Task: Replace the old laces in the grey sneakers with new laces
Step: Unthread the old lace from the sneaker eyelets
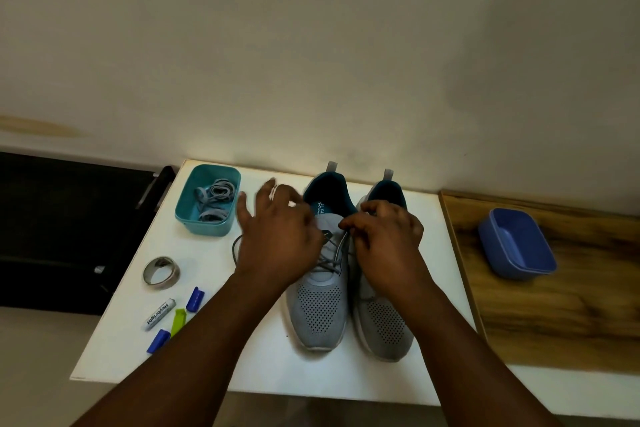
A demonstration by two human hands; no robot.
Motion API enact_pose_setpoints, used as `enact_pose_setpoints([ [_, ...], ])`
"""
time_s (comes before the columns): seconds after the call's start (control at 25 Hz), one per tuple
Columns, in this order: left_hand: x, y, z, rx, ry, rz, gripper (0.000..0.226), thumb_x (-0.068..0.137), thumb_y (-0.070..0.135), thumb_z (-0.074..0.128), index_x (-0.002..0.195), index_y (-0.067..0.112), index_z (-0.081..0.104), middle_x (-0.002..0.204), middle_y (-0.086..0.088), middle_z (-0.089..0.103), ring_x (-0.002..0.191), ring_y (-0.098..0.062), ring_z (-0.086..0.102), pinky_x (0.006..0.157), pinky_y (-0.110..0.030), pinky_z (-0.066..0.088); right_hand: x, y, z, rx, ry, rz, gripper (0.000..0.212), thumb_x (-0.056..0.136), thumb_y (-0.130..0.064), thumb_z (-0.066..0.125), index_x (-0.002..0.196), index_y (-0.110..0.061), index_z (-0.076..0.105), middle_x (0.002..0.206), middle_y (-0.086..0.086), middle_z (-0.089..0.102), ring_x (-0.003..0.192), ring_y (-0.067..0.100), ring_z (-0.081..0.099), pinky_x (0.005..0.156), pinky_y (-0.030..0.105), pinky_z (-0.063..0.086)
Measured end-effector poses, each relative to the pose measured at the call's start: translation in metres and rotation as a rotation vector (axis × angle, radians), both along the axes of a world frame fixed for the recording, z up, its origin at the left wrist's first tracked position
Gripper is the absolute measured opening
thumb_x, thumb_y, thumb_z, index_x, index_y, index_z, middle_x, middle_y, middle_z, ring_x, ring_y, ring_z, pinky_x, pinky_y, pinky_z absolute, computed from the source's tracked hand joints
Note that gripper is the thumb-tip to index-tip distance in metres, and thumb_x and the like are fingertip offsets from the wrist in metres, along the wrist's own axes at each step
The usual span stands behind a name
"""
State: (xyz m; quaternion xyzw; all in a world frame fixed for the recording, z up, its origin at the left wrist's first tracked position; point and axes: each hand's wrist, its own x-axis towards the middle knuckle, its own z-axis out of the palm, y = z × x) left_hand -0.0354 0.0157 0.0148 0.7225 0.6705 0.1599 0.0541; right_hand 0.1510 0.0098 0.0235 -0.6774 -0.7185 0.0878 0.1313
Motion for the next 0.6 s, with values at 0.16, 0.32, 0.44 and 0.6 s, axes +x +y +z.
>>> enact_pose_setpoints([
  [0.16,-0.01,-0.002,0.006,0.006,-0.012,0.148,0.047,0.085,0.049,0.05,0.127,0.031,0.061,0.149,-0.006,0.043,0.149,-0.036,0.021,0.116,-0.07,0.013,-0.001,0.0,0.001,-0.005,0.032,-0.004,0.027,0.102,-0.03,0.056,0.119,-0.046,0.07,0.149,-0.004,0.048,0.146,0.021,0.029,0.12,0.044,0.013],
  [0.32,0.01,-0.003,0.0,0.056,0.009,-0.13,0.032,0.086,0.055,0.062,0.116,0.045,0.065,0.162,-0.005,0.025,0.154,-0.037,-0.003,0.117,-0.068,-0.007,-0.004,0.001,0.002,-0.024,0.025,-0.001,0.028,0.103,-0.03,0.056,0.122,-0.044,0.069,0.153,-0.003,0.045,0.149,0.023,0.026,0.121,0.044,0.013],
  [0.44,0.012,0.0,-0.007,0.052,0.078,-0.182,0.018,0.088,0.054,0.064,0.102,0.044,0.072,0.159,0.002,0.033,0.155,-0.035,-0.001,0.116,-0.068,-0.01,-0.003,-0.001,0.001,-0.017,0.043,-0.001,0.028,0.102,-0.029,0.056,0.121,-0.044,0.069,0.153,-0.003,0.045,0.149,0.022,0.026,0.121,0.044,0.012],
  [0.6,-0.007,0.004,0.0,0.065,0.166,-0.02,0.033,0.098,0.041,0.043,0.111,0.028,0.07,0.139,-0.003,0.053,0.149,-0.036,0.024,0.116,-0.07,0.008,-0.002,-0.001,0.0,-0.01,0.068,0.0,0.027,0.102,-0.029,0.055,0.118,-0.044,0.07,0.151,-0.004,0.046,0.148,0.022,0.026,0.12,0.044,0.012],
])
